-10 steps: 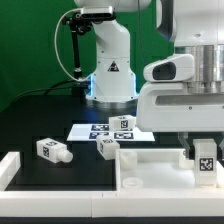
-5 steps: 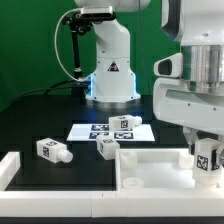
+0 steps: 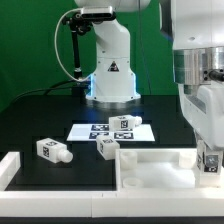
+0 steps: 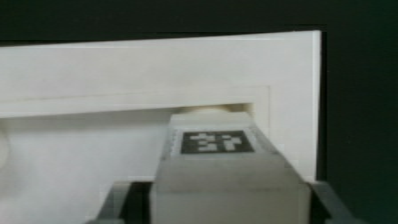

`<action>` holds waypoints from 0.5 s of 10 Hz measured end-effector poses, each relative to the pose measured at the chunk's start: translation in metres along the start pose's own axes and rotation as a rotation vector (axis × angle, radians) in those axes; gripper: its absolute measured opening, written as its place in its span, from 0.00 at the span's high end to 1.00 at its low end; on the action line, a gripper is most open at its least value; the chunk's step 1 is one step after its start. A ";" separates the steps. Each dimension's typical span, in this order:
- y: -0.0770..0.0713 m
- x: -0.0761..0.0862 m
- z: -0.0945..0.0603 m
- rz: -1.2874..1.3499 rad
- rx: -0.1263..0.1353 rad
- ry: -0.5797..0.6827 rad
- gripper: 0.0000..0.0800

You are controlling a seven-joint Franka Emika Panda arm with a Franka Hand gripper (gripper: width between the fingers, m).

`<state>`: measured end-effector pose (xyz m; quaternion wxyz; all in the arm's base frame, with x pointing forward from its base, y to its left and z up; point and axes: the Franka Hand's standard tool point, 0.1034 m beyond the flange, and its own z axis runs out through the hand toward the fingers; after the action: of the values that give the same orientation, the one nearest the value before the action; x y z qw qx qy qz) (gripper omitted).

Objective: Assemble one leg

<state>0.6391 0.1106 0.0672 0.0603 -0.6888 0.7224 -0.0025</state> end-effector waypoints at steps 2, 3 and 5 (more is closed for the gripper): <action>-0.004 0.005 -0.002 -0.295 0.010 0.002 0.57; -0.003 0.003 -0.001 -0.470 0.007 -0.004 0.31; 0.004 -0.006 -0.001 -0.620 0.030 0.003 0.23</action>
Offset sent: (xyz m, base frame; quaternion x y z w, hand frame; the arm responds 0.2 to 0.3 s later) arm -0.0193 0.0346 -0.0066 -0.0172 -0.1009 -0.3582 0.9280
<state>0.6356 0.1166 0.0680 0.0656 -0.8753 0.4779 -0.0324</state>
